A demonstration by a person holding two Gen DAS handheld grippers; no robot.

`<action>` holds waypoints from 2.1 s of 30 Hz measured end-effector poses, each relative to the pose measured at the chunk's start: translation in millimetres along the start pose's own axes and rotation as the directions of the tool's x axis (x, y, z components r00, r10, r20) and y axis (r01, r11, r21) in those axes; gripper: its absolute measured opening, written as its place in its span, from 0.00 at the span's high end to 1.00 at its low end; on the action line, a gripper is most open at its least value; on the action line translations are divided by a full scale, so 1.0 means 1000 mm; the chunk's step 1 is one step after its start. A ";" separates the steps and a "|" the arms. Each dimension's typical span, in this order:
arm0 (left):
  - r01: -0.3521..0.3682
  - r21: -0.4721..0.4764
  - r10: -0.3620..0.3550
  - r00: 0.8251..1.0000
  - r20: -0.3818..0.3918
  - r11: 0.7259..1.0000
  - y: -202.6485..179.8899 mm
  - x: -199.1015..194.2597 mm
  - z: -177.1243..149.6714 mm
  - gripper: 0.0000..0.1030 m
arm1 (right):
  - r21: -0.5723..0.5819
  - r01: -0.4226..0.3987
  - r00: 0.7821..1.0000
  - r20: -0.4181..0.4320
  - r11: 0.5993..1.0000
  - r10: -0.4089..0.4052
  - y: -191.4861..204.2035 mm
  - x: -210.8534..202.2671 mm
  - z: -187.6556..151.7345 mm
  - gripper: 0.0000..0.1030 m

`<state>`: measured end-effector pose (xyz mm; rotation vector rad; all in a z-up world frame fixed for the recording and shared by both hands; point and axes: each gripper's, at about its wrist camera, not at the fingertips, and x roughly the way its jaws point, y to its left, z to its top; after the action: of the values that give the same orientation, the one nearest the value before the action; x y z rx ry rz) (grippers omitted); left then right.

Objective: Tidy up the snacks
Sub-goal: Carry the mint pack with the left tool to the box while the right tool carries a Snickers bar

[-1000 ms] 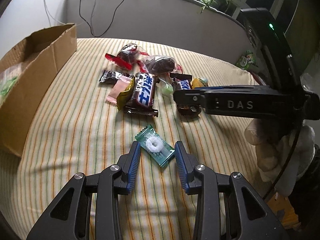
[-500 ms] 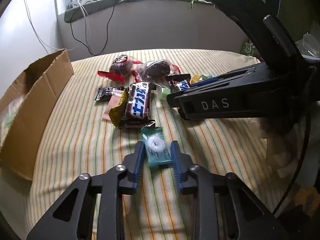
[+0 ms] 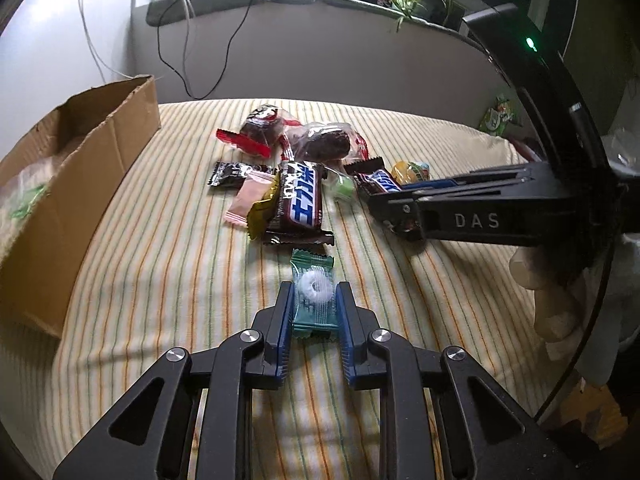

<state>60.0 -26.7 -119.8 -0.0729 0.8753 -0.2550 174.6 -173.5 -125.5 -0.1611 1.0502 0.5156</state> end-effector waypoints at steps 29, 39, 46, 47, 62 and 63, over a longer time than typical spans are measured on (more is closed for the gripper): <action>-0.061 -0.104 0.076 0.987 0.142 0.993 0.059 -0.056 0.017 0.82 | -0.049 -0.042 0.993 0.105 0.998 0.047 0.036 -0.047 0.026 0.71; -0.143 -0.182 0.176 0.969 0.175 0.973 0.113 -0.075 0.020 0.82 | -0.129 -0.071 0.989 0.116 0.989 0.087 0.079 -0.037 0.059 0.71; -0.191 -0.226 0.235 0.954 0.187 0.955 0.145 -0.087 0.018 0.82 | -0.180 -0.095 0.987 0.113 0.979 0.117 0.109 -0.027 0.079 0.71; -0.197 -0.232 0.243 0.952 0.187 0.953 0.149 -0.088 0.018 0.82 | -0.186 -0.097 0.986 0.113 0.978 0.119 0.113 -0.026 0.081 0.71; -0.263 -0.291 0.323 0.929 0.180 0.920 0.200 -0.094 0.019 0.82 | -0.271 -0.131 0.981 0.100 0.954 0.163 0.174 0.007 0.133 0.71; -0.266 -0.291 0.326 0.928 0.180 0.919 0.201 -0.094 0.019 0.82 | -0.274 -0.132 0.982 0.098 0.953 0.165 0.177 0.010 0.134 0.71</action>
<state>55.9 190.1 -70.5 -0.2093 0.6773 0.1561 199.5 32.7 -47.1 -0.2868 0.8767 0.7950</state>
